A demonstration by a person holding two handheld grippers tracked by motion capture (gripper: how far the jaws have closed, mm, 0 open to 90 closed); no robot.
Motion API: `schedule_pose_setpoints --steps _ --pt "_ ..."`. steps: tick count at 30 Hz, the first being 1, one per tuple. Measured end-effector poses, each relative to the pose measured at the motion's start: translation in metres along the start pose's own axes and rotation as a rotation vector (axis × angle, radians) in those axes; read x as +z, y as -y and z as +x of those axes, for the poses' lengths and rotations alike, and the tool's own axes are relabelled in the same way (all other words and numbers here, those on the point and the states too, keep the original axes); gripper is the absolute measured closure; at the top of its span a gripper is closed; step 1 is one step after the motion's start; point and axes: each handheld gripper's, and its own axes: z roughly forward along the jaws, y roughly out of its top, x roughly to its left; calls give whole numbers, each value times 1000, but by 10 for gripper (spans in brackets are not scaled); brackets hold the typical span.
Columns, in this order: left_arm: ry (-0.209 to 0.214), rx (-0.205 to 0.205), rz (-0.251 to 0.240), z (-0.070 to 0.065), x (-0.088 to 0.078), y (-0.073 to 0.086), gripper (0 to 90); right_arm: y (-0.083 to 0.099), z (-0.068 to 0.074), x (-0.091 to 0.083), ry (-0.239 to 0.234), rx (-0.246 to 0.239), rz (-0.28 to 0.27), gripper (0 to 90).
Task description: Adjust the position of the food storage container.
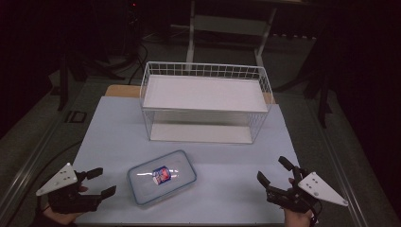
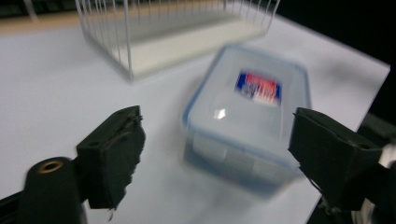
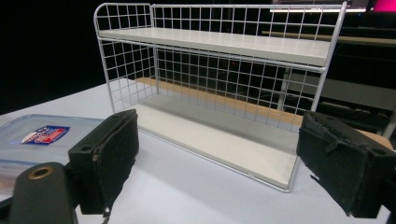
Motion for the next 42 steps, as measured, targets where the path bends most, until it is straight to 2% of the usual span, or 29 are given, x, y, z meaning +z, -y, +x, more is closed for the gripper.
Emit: schedule_pose_setpoints --steps 1,2,4,5,6,7,9,11,16,18,20,24,25,29,33,36,42 --pt "-6 4 30 2 2 4 325 0 0 0 0 3 1 128" --pt "3 -10 65 5 4 7 383 1 0 1 0 4 2 128" --pt "-6 0 130 9 9 14 513 1 0 1 -2 5 4 128" --pt "7 -3 152 10 12 17 540 1 1 1 -2 1 1 128" --pt "18 -10 182 11 15 20 609 1 1 1 -5 -3 0 128" --pt "19 -7 209 11 18 22 632 1 1 1 -4 -2 1 128" --pt "49 4 252 8 26 25 719 1 1 1 -7 0 2 128" --pt "51 5 289 6 34 25 771 1 1 2 -7 0 4 128" --pt "70 -17 328 2 52 22 883 4 0 3 -3 4 10 128" --pt "76 -17 342 0 58 21 895 5 0 3 -2 0 17 128" --pt "90 1 346 -2 65 19 896 5 0 4 -4 -2 17 128" --pt "105 -10 342 -2 75 17 897 6 0 4 -6 2 20 128" --pt "94 -2 349 -3 77 17 897 6 0 4 -7 1 22 128" --pt "92 -20 353 0 81 17 897 7 -1 5 -12 7 29 129" --pt "76 -31 335 4 85 12 897 7 -1 6 -15 11 31 129" --pt "79 -41 325 7 92 8 897 7 -1 7 -18 9 32 129" --pt "72 -30 327 10 109 -4 897 8 1 9 -21 6 40 129"
